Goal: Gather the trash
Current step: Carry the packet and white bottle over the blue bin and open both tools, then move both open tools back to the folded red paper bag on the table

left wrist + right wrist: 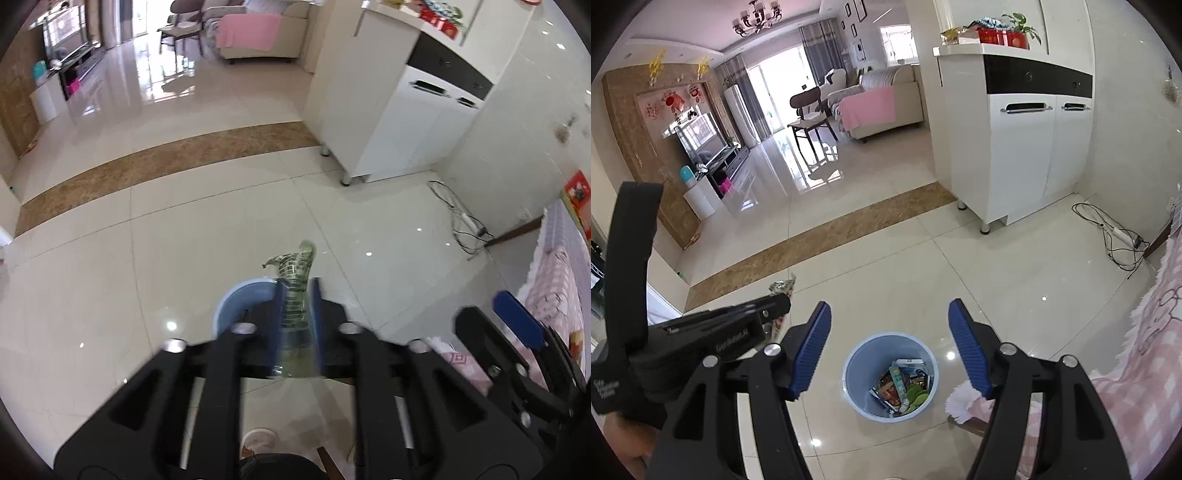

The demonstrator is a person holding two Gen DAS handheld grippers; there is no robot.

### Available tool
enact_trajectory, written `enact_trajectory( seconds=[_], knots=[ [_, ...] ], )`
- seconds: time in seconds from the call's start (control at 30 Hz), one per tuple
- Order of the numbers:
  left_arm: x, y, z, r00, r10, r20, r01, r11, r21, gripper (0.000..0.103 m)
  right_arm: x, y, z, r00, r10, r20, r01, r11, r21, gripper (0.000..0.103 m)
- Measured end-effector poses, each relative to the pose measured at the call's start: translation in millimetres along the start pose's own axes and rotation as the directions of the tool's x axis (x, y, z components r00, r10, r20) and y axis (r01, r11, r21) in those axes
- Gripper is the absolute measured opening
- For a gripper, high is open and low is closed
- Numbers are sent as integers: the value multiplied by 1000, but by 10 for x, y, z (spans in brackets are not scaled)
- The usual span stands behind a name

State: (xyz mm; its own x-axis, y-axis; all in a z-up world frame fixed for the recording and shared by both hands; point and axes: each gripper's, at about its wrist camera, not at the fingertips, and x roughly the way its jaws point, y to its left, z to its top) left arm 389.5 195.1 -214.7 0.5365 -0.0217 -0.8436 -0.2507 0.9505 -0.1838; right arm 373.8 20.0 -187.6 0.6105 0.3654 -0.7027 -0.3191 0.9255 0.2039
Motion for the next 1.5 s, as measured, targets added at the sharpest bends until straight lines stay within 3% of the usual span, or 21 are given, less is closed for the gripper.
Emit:
enact_trajectory(
  seconds=[0.03, 0.07, 0.17, 0.27, 0.47, 0.67, 0.93, 1.07, 1.27, 1.5],
  knots=[
    [-19, 13, 3, 1000, 11, 2, -11, 1000, -14, 77, -21, -12, 7, 1000, -2, 1, 2, 1000, 1, 65],
    [-81, 18, -11, 999, 20, 40, -20, 1000, -19, 79, -38, -19, 3, 1000, -3, 0, 3, 1000, 2, 65],
    [-172, -19, -24, 997, 48, 57, -49, 999, 9, 79, -131, -32, -19, 1000, -8, 9, 8, 1000, 5, 65],
    [-280, -35, -59, 998, 26, 57, -27, 1000, 7, 79, -252, -64, -25, 1000, -9, 21, 9, 1000, 14, 65],
    [-627, -200, -162, 996, -28, 89, 24, 999, 40, 79, -674, -116, -73, 997, -29, 68, 26, 999, 36, 65],
    [-1108, -576, -369, 982, -125, 145, 111, 989, 102, 79, -1272, -341, -199, 988, -78, 134, 67, 994, 84, 65],
    [-1630, -1353, -807, 944, -280, 176, 233, 941, 247, 79, -2267, -823, -667, 951, -219, 218, 179, 965, 190, 68],
    [-1747, -1787, -1107, 929, -339, 150, 280, 907, 315, 79, -2653, -1125, -988, 934, -281, 222, 220, 940, 262, 69],
    [-1796, -2230, -1509, 931, -352, 92, 289, 869, 402, 80, -2947, -1469, -1407, 930, -313, 194, 234, 909, 344, 69],
    [-1803, -2370, -1712, 945, -317, 75, 257, 867, 426, 80, -3074, -1624, -1694, 938, -300, 175, 205, 885, 417, 70]
  ],
)
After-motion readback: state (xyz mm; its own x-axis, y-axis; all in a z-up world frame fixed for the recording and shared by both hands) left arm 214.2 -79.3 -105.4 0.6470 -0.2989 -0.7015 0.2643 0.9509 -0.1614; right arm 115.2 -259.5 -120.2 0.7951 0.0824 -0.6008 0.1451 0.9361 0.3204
